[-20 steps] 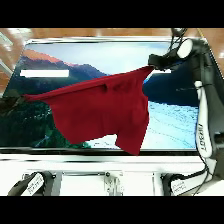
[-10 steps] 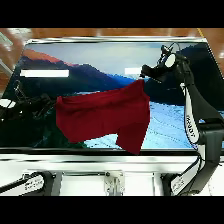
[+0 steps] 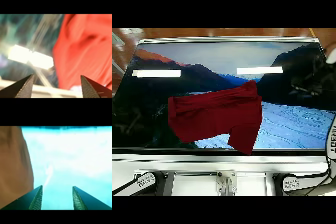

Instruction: Fold the shirts.

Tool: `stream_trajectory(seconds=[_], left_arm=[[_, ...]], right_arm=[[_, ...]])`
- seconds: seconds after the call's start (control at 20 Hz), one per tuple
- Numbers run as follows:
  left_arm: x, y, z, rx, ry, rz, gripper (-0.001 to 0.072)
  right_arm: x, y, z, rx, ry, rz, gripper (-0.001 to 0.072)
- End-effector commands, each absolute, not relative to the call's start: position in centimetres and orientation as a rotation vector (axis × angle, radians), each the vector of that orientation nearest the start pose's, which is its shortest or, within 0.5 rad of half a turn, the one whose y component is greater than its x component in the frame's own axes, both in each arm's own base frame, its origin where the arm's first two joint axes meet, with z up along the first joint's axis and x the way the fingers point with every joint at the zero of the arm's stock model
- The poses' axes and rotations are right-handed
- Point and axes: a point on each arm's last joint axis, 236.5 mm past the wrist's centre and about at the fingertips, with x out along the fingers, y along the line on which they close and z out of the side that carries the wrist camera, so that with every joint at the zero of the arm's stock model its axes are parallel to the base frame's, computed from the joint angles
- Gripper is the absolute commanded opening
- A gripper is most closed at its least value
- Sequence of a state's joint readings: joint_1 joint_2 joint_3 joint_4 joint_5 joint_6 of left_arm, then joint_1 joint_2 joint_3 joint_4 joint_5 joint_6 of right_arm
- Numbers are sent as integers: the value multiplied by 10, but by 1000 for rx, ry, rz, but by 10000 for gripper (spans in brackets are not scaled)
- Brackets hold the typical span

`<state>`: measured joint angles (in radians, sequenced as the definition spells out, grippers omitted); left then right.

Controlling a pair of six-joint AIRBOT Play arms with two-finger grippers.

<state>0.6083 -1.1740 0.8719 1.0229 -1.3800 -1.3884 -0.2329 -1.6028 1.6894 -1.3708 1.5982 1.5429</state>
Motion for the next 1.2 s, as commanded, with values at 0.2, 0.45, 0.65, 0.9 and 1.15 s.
stream_trajectory(seconds=[0.2,0.45,0.65,0.9,1.15], left_arm=[[200,-66,-99,-999,1521,-138,668],[232,-88,-102,-1006,1402,-141,658],[226,-106,-109,-998,1458,-177,657],[217,-118,-115,-964,1509,-218,68],[216,-118,-114,-946,1505,-242,41]], right_arm=[[383,0,-6,612,1476,175,508],[390,-2,-7,604,1445,171,508],[389,-4,-8,594,1447,168,508],[369,-1,-19,594,1540,177,675],[331,30,-69,617,1709,215,674]])
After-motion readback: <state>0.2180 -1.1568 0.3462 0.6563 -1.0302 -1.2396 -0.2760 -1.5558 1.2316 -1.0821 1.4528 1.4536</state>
